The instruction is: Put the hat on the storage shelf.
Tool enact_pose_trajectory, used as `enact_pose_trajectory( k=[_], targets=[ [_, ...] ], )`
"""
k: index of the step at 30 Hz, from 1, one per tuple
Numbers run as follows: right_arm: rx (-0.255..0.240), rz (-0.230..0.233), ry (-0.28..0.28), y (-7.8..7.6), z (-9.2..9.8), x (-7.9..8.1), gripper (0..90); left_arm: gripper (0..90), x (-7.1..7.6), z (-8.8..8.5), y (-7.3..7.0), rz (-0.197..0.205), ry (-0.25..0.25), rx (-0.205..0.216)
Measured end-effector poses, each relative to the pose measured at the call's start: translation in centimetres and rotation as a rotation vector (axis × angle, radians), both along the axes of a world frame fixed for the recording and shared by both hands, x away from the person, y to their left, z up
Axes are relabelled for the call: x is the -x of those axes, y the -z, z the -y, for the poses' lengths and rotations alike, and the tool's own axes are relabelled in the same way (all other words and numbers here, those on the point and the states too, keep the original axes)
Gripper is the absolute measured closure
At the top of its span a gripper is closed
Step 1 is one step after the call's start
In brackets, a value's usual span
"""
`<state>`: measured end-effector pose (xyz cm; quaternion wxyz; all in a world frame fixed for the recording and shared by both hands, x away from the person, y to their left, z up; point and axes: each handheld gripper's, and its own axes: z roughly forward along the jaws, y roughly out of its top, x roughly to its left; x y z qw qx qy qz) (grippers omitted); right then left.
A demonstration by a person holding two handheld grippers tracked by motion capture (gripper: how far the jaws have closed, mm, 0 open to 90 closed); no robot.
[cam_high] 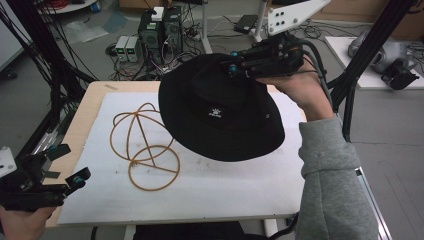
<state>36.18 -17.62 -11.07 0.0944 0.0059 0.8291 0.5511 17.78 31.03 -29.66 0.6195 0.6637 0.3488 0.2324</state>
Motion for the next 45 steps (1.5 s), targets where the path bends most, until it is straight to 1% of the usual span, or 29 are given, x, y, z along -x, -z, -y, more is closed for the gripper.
enact_pose_trajectory(
  k=[1, 7, 10, 11, 12, 14, 16, 17, 18, 22, 23, 24, 29, 31, 37, 40, 45],
  targets=[
    [-0.001, 0.008, -0.009, -0.1, -0.4, -0.1, 83.6, 3.6, 0.1, 0.1, 0.0, 0.0, -0.001, -0.001],
    [0.0, 0.009, -0.047, -0.8, -2.8, 0.0, 83.6, 3.6, 0.3, 0.1, 0.0, 0.001, 0.002, -0.002],
    [0.011, 0.022, -0.062, -1.1, -4.1, 0.1, 83.6, 3.6, 0.6, 0.0, 0.0, 0.004, -0.001, -0.004],
    [0.011, 0.022, -0.062, -1.1, -4.1, 0.1, 83.6, 3.6, 0.6, 0.0, 0.0, 0.004, -0.001, -0.004],
    [0.016, 0.027, -0.073, -1.3, -5.1, 0.2, 83.6, 3.6, 0.6, 0.0, 0.0, 0.004, -0.003, -0.004],
    [0.021, 0.031, -0.085, -1.4, -6.0, 0.3, 83.6, 3.6, 0.8, -0.1, 0.0, 0.005, -0.004, -0.002],
    [0.018, 0.029, -0.102, -1.5, -6.8, 0.3, 83.6, 3.6, 0.9, -0.1, 0.0, 0.003, -0.008, -0.006],
    [0.018, 0.029, -0.102, -1.5, -6.8, 0.3, 83.6, 3.6, 1.0, -0.1, 0.0, 0.002, -0.007, -0.006],
    [0.013, 0.03, -0.117, -1.6, -7.5, 0.3, 83.6, 3.6, 1.1, -0.1, 0.0, 0.002, -0.008, -0.007],
    [0.019, 0.033, -0.14, -1.7, -9.1, 0.4, 83.6, 3.6, 1.5, -0.2, 0.0, 0.003, -0.013, -0.01],
    [0.019, 0.033, -0.14, -1.7, -9.1, 0.4, 83.6, 3.6, 1.5, -0.2, 0.0, 0.002, -0.015, -0.01],
    [0.024, 0.033, -0.15, -1.6, -9.9, 0.4, 83.6, 3.6, 1.7, -0.2, 0.1, 0.001, -0.017, -0.011],
    [0.032, 0.049, -0.174, -1.2, -11.9, 0.5, 83.5, 3.6, 2.0, -0.4, 0.1, -0.003, -0.022, -0.015],
    [0.031, 0.047, -0.182, -0.9, -12.6, 0.4, 83.5, 3.6, 2.2, -0.6, 0.1, -0.002, -0.03, -0.011],
    [0.045, 0.03, -0.215, 0.2, -14.7, 0.0, 83.4, 3.6, 2.9, -0.9, 0.1, -0.002, -0.049, -0.018],
    [0.054, 0.022, -0.221, 1.0, -15.8, -0.3, 83.2, 3.6, 3.1, -1.1, 0.1, 0.0, -0.051, -0.009],
    [0.061, 0.001, -0.23, 2.5, -17.4, -0.9, 83.0, 3.6, 3.2, -1.0, -0.1, 0.002, -0.047, -0.019]
  ],
)
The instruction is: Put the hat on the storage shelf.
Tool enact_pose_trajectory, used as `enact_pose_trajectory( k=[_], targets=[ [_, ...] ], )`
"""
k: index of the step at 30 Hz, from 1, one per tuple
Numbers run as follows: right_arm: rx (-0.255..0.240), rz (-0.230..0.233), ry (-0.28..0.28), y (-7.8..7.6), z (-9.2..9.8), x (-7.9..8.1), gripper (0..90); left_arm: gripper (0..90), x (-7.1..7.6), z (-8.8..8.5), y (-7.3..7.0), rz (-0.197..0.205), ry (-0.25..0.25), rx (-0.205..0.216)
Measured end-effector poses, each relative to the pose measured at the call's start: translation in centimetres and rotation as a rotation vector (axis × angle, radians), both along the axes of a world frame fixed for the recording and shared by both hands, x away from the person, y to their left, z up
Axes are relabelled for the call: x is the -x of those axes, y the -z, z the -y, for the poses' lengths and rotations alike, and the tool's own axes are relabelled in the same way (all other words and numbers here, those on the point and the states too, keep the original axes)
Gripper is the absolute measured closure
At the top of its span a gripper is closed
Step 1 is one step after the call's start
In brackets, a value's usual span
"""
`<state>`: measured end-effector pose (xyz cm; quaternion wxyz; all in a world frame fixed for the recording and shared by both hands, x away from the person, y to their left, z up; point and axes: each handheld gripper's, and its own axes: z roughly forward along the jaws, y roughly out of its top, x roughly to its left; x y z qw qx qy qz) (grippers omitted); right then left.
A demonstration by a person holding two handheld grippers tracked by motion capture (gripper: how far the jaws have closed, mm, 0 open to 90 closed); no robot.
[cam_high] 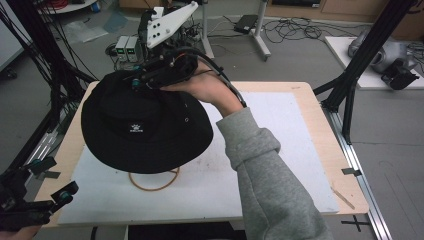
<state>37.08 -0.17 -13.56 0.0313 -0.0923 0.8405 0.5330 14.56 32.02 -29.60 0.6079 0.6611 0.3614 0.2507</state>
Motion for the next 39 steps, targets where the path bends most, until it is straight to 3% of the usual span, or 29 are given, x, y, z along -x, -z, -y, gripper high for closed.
enact_pose_trajectory(
  k=[13, 20, 31, 37, 39],
  targets=[
    [0.068, -0.035, -0.017, 3.2, -3.2, -0.2, 82.8, 3.6, 0.1, 0.0, -0.1, 0.003, -0.009, -0.008],
    [0.156, -0.035, -0.003, 4.8, -4.6, -0.1, 82.0, 3.6, 0.0, -0.1, -0.1, -0.001, -0.012, -0.007],
    [0.161, -0.044, 0.01, 4.8, -4.6, -0.1, 78.9, 3.6, 0.0, 0.0, 0.0, -0.002, -0.012, -0.011],
    [0.151, -0.037, 0.015, 4.7, -4.5, 0.0, 67.6, 3.6, 0.0, 0.0, 0.0, -0.002, -0.013, -0.009],
    [0.133, -0.056, 0.034, 4.7, -4.5, -0.2, 56.7, 3.6, 0.0, 0.0, 0.0, -0.002, -0.013, -0.009]
  ],
)
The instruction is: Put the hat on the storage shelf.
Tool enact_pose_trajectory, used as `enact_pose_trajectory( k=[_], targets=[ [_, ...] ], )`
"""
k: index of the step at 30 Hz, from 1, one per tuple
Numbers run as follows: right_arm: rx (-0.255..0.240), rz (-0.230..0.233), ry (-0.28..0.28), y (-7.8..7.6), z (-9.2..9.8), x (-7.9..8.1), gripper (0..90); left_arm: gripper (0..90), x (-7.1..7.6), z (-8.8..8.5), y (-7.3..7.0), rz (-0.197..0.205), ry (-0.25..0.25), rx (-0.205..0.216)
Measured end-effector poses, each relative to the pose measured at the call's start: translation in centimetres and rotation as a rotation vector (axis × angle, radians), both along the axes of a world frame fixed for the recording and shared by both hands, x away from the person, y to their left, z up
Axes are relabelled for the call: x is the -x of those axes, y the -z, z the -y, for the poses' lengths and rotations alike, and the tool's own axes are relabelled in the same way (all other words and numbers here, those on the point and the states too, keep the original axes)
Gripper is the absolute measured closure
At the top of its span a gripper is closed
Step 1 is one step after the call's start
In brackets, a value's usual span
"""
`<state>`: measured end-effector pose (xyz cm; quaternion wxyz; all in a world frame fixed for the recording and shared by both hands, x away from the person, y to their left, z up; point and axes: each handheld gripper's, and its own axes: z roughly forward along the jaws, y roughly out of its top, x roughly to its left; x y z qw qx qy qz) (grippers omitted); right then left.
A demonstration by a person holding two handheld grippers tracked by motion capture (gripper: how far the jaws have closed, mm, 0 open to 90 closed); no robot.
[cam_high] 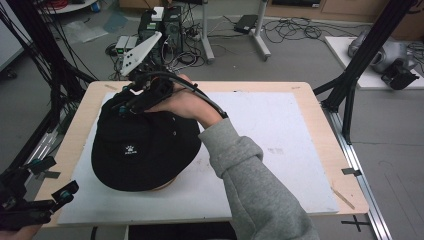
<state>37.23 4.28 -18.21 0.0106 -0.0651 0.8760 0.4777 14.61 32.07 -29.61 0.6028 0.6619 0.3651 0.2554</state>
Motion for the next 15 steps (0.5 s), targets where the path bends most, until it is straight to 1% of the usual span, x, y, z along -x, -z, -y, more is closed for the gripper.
enact_pose_trajectory(
  k=[2, 4, 5, 6, 7, 8, 9, 10, 13, 15],
  targets=[
    [-0.019, -0.034, 0.019, -0.1, 0.2, -0.2, 48.1, 3.6, 0.0, 0.0, 0.0, -0.001, -0.001, 0.002],
    [-0.038, -0.045, 0.053, -0.1, 0.3, -0.4, 36.6, 3.6, 0.0, 0.0, 0.1, 0.0, -0.001, 0.002],
    [-0.038, -0.045, 0.053, -0.1, 0.3, -0.4, 36.6, 3.6, 0.0, -0.1, 0.1, 0.0, 0.0, 0.002],
    [-0.05, -0.057, 0.059, -0.2, 0.4, -0.5, 30.4, 3.6, 0.0, -0.1, 0.1, 0.0, -0.001, 0.001],
    [-0.063, -0.063, 0.085, -0.2, 0.6, -0.7, 19.4, 3.6, 0.0, -0.1, 0.1, -0.001, 0.0, 0.002],
    [-0.063, -0.063, 0.085, -0.2, 0.6, -0.7, 19.4, 3.6, 0.0, -0.1, 0.1, -0.001, 0.0, 0.001],
    [-0.066, -0.064, 0.095, -0.2, 0.7, -0.7, 16.9, 3.6, 0.0, 0.0, 0.1, -0.001, 0.0, 0.002],
    [-0.083, -0.062, 0.109, -0.3, 0.8, -0.7, 11.7, 3.6, -0.1, 0.0, 0.1, -0.001, 0.001, 0.0],
    [-0.083, -0.066, 0.102, -0.4, 1.1, -0.7, 11.5, 3.6, -0.1, 0.0, 0.1, -0.002, 0.001, 0.0],
    [-0.082, -0.059, 0.112, -0.4, 1.2, -0.7, 11.0, 3.6, -0.1, -0.1, 0.1, -0.001, -0.001, 0.002]
  ],
)
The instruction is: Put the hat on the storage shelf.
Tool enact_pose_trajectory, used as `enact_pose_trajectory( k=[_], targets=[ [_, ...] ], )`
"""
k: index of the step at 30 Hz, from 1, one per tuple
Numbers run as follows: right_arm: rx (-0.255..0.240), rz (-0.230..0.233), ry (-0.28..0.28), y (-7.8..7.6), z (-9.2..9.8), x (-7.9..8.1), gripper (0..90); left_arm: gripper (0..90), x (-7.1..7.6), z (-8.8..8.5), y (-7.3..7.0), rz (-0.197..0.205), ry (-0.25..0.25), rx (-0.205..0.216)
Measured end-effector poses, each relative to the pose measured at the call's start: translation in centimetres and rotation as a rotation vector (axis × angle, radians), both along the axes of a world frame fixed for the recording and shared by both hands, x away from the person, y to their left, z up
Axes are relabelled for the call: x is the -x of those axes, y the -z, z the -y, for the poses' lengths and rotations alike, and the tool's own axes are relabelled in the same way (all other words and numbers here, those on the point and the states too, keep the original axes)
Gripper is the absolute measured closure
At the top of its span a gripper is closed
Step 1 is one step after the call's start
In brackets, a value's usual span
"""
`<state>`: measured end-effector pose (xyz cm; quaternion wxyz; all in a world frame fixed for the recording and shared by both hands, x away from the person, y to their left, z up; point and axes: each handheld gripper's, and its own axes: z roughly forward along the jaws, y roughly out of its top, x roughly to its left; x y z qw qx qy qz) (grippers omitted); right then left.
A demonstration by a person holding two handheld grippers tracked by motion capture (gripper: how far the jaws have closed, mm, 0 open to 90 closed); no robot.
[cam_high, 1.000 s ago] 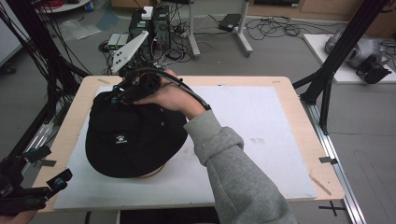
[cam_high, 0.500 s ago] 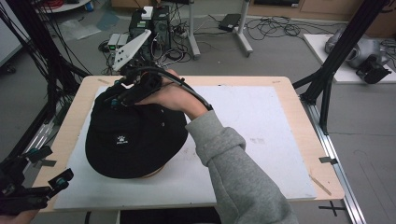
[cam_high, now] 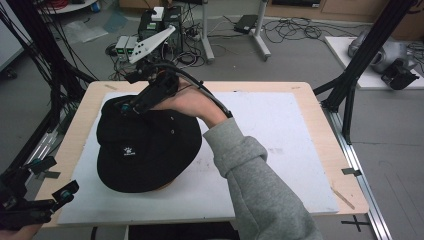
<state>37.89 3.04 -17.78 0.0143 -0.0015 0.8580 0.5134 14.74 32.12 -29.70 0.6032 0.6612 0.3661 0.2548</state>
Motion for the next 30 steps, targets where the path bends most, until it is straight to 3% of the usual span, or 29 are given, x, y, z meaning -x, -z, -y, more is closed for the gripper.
enact_pose_trajectory(
  k=[9, 13, 16, 21, 30],
  targets=[
    [-0.007, 0.017, 0.06, -0.4, 2.6, 0.3, 10.9, 3.6, -0.5, 0.3, -0.1, 0.004, 0.01, 0.004],
    [-0.034, 0.03, 0.092, -0.7, 4.2, 0.3, 10.9, 3.6, -1.0, 0.4, -0.3, 0.008, 0.021, 0.008],
    [-0.049, 0.028, 0.128, -0.7, 6.2, 0.2, 10.9, 3.6, -1.6, 0.5, -0.3, 0.008, 0.03, 0.007],
    [-0.05, 0.025, 0.156, -0.4, 7.8, 0.2, 10.9, 3.6, -2.4, 0.7, -0.4, 0.011, 0.036, 0.005],
    [-0.114, 0.019, 0.244, 0.3, 12.7, 0.2, 10.9, 3.6, -3.6, 1.2, -0.4, 0.005, 0.055, 0.003]
  ],
)
